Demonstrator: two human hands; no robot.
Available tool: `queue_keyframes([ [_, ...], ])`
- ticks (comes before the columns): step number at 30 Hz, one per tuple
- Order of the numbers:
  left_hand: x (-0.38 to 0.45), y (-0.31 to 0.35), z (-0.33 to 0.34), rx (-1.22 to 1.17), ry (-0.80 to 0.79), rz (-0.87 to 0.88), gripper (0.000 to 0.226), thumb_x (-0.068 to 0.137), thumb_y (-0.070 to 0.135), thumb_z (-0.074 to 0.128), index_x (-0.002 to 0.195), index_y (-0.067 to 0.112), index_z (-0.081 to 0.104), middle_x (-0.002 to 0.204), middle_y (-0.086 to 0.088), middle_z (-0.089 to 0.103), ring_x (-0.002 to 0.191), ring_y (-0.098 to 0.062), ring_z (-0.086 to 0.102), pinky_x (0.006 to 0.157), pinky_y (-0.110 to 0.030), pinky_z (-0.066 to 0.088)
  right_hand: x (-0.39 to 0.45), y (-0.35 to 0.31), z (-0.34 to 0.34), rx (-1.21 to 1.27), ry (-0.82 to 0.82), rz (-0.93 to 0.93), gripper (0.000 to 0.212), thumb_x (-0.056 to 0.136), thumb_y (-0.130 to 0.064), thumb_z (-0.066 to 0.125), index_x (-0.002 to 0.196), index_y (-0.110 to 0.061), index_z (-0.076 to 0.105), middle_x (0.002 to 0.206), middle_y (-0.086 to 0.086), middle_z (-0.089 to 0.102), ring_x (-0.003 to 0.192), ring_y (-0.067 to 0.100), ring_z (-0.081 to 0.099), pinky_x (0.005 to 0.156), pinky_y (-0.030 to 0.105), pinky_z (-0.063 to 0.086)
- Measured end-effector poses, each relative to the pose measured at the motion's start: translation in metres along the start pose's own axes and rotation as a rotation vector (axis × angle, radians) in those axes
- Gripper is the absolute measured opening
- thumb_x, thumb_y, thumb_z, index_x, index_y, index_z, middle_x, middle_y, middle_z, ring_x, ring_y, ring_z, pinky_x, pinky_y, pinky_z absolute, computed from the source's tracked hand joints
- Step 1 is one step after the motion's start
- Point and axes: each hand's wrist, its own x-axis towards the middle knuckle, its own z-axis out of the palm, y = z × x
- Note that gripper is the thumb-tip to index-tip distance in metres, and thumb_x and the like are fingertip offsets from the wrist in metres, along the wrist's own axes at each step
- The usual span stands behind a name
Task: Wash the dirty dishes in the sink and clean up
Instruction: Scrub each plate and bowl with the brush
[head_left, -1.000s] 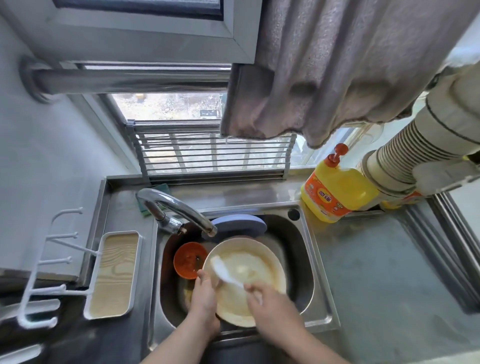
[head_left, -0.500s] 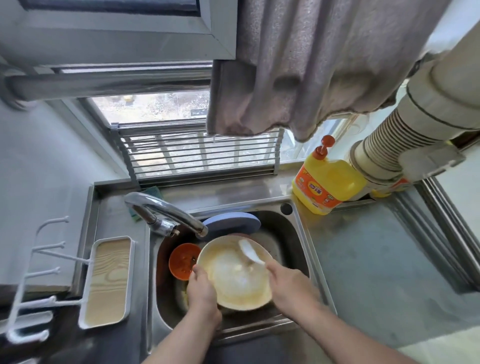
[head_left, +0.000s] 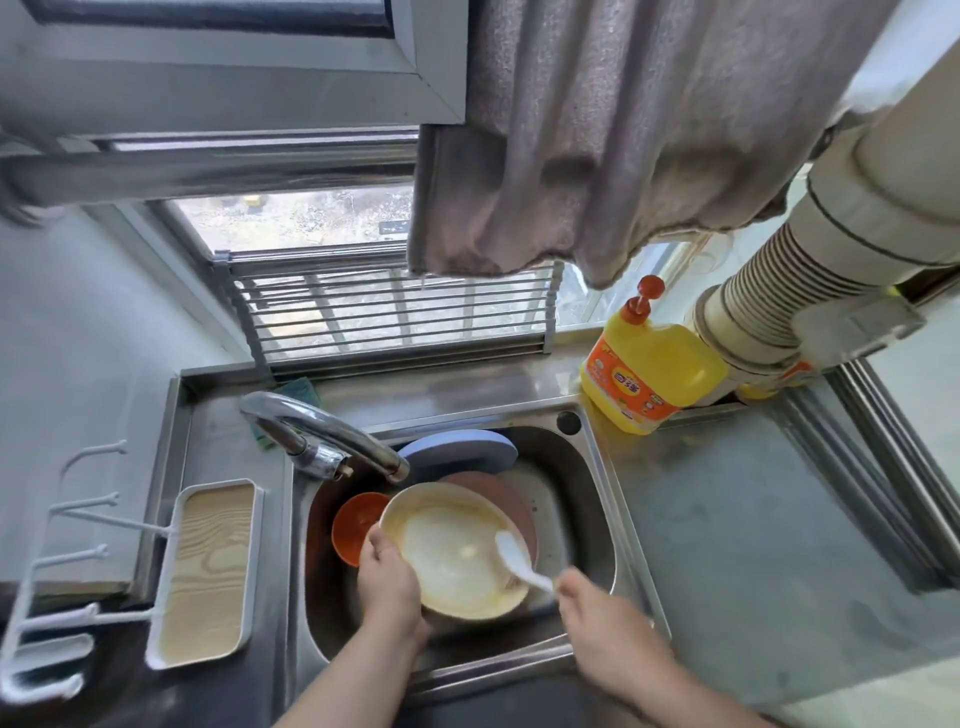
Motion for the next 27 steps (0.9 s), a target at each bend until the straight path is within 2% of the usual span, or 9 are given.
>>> queue_keyframes([
  [4,-0.013,-0.008,0.000,0.107,0.006,0.062,0.055,0.107,0.061,0.028,0.150,0.036,0.050,0.140,-0.012,0.059,0.122,-0.037,0.058,0.106,-0.050,0.049,-0.027,-0.032,0.029,0.242,-0.173,-0.080,0.013,0.103,-0.042,0.046,0.106,-0.051,0.054,0.103,-0.010,0.070,0.098,0.012,0.063,0.090,0.027,0.047],
  [6,-0.033,-0.011,0.004,0.097,-0.024,0.067,0.045,0.113,0.043,0.031,0.150,0.026,0.052,0.130,-0.012,0.055,0.110,-0.030,0.055,0.095,-0.040,0.049,-0.004,-0.056,0.031,0.254,-0.131,-0.101,0.023,0.105,-0.040,0.042,0.123,-0.044,0.057,0.122,-0.004,0.070,0.112,0.020,0.063,0.094,0.030,0.047],
  [9,-0.040,-0.011,0.006,0.067,-0.037,0.039,0.036,0.115,0.025,0.034,0.143,0.030,0.055,0.127,-0.007,0.057,0.107,-0.025,0.054,0.091,-0.040,0.048,0.039,-0.050,0.012,0.116,0.031,-0.030,0.019,0.104,-0.042,0.030,0.112,-0.039,0.048,0.112,0.002,0.070,0.101,0.033,0.064,0.088,0.042,0.054],
  [11,-0.024,-0.005,0.000,0.020,-0.001,-0.023,0.037,0.114,0.029,0.034,0.145,0.038,0.053,0.139,-0.008,0.058,0.114,-0.030,0.056,0.093,-0.046,0.052,0.041,-0.025,-0.002,-0.007,0.053,0.039,0.018,0.104,-0.043,0.025,0.103,-0.036,0.042,0.100,0.004,0.070,0.089,0.033,0.064,0.080,0.044,0.056],
  [15,0.006,0.000,-0.010,-0.033,0.036,-0.066,0.041,0.113,0.042,0.032,0.152,0.041,0.046,0.139,-0.006,0.054,0.121,-0.035,0.055,0.093,-0.052,0.053,-0.001,-0.003,0.011,0.022,-0.072,0.007,0.013,0.104,-0.048,0.033,0.105,-0.039,0.042,0.098,0.000,0.069,0.096,0.028,0.067,0.084,0.039,0.053],
  [17,0.009,-0.009,-0.009,-0.024,0.036,-0.046,0.044,0.112,0.047,0.031,0.153,0.038,0.044,0.144,-0.008,0.056,0.126,-0.036,0.056,0.105,-0.057,0.050,-0.011,-0.023,0.021,0.165,-0.189,-0.028,0.009,0.101,-0.045,0.042,0.104,-0.047,0.050,0.108,-0.005,0.070,0.105,0.018,0.066,0.091,0.031,0.050],
  [20,-0.011,-0.021,0.004,-0.050,-0.037,-0.031,0.044,0.114,0.041,0.028,0.149,0.025,0.049,0.134,-0.015,0.063,0.117,-0.038,0.064,0.102,-0.054,0.054,0.010,-0.067,0.027,0.237,-0.180,-0.093,0.025,0.102,-0.043,0.041,0.121,-0.047,0.056,0.131,-0.004,0.066,0.120,0.021,0.061,0.099,0.031,0.047],
  [24,-0.027,-0.013,0.014,-0.002,-0.082,0.082,0.037,0.114,0.026,0.035,0.145,0.034,0.054,0.133,-0.006,0.062,0.117,-0.029,0.060,0.103,-0.044,0.050,0.054,-0.051,-0.006,0.032,0.018,0.013,0.019,0.103,-0.041,0.030,0.110,-0.035,0.047,0.114,0.005,0.069,0.103,0.034,0.065,0.078,0.040,0.048],
  [27,-0.008,0.002,0.006,-0.041,-0.056,0.004,0.039,0.115,0.032,0.033,0.149,0.038,0.050,0.134,-0.004,0.056,0.120,-0.030,0.055,0.106,-0.050,0.049,0.036,-0.007,-0.016,-0.008,-0.058,0.077,0.013,0.102,-0.042,0.032,0.101,-0.038,0.045,0.096,0.000,0.068,0.092,0.032,0.067,0.075,0.040,0.051],
])
